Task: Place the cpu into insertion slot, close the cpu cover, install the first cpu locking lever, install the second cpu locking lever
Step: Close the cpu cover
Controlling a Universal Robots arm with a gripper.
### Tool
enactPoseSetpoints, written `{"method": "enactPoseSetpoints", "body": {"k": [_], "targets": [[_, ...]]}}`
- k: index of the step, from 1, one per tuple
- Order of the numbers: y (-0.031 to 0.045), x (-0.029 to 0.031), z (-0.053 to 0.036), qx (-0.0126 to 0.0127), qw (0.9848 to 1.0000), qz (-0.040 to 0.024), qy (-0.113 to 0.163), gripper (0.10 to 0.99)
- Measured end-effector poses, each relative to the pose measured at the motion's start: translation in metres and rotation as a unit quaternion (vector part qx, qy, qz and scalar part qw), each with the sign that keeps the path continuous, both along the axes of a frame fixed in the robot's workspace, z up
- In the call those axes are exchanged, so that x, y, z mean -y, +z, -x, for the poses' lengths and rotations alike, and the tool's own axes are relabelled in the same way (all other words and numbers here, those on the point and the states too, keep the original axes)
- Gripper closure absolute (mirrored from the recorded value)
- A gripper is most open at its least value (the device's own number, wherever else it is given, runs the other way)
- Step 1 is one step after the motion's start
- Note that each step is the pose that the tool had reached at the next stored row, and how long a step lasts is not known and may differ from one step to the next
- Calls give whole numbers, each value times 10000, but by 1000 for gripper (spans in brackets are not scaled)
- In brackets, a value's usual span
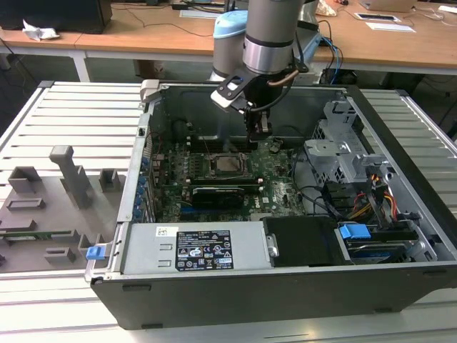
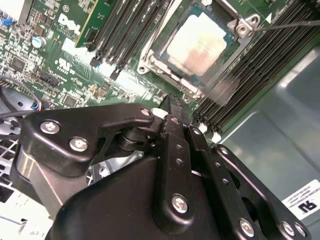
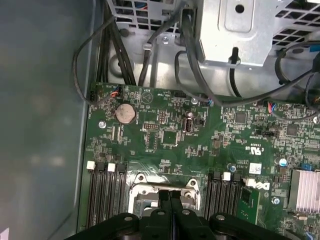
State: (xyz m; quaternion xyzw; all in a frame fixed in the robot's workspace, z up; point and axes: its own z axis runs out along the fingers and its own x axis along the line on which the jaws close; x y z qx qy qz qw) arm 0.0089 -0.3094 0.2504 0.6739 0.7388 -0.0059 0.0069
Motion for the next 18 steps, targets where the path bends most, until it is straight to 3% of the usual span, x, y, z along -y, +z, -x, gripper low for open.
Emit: {"method": "enactPoseSetpoints", "body": {"k": [7, 18], "targets": [[-52, 0, 79, 0, 10000, 0, 1, 980], [-55, -1, 257, 0, 10000, 0, 1, 980]]}}
